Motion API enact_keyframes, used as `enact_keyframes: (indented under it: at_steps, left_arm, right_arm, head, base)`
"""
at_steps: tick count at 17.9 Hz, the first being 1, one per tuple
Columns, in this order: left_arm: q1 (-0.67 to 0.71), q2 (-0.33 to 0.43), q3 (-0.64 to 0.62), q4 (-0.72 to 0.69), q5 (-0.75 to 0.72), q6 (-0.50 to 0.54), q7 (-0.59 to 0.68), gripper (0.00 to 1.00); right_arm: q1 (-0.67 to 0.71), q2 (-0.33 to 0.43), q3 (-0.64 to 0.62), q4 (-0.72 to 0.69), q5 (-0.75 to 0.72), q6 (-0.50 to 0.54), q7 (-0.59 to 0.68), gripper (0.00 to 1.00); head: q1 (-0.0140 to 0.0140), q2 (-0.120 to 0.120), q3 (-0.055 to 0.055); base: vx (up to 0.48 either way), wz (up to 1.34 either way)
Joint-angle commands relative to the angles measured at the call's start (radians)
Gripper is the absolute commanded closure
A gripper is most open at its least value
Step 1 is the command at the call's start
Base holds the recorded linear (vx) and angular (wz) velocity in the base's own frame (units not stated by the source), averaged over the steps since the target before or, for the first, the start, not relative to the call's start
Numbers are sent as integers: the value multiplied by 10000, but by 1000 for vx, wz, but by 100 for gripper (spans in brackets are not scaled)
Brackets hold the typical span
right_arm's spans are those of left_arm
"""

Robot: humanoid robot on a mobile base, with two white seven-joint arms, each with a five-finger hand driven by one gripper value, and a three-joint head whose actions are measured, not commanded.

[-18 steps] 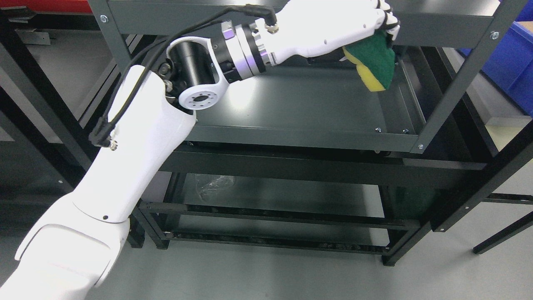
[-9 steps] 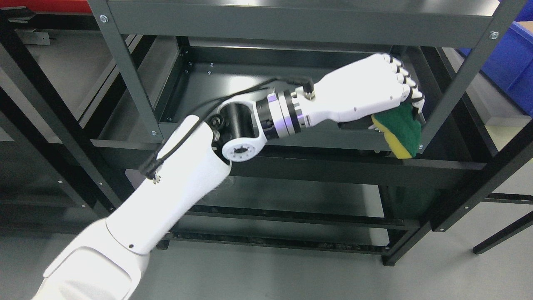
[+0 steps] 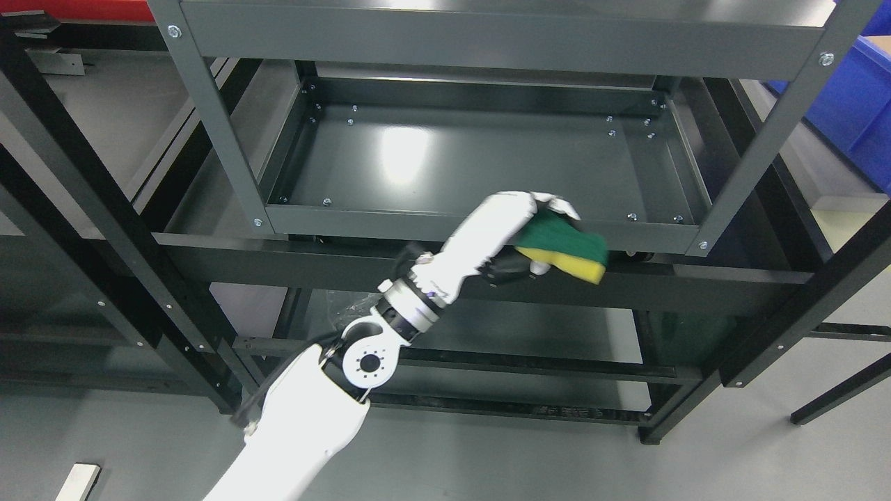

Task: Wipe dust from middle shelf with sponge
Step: 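Withdraw the left hand holding the sponge out of the shelf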

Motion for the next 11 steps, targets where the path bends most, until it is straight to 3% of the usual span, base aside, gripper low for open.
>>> enact_keyframes:
  at_steps: [1, 6, 11]
  left_arm:
    - [1734, 25, 3834, -1263, 2362, 1125, 690, 100]
    - [3805, 25, 3852, -3197, 2502, 1158, 367, 100]
    - [3822, 25, 4879, -3429, 2517, 683, 413, 100]
  right_arm:
    - [0, -175, -3, -174, 0, -5, 2, 0]
    - [0, -175, 12, -174, 0, -5, 2, 0]
    - [0, -175, -3, -174, 0, -5, 2, 0]
  head:
    - [0, 0, 0]
    - [0, 0, 0]
    - [0, 0, 0]
  base:
    - [0, 0]
    - [0, 0]
    - [0, 0]
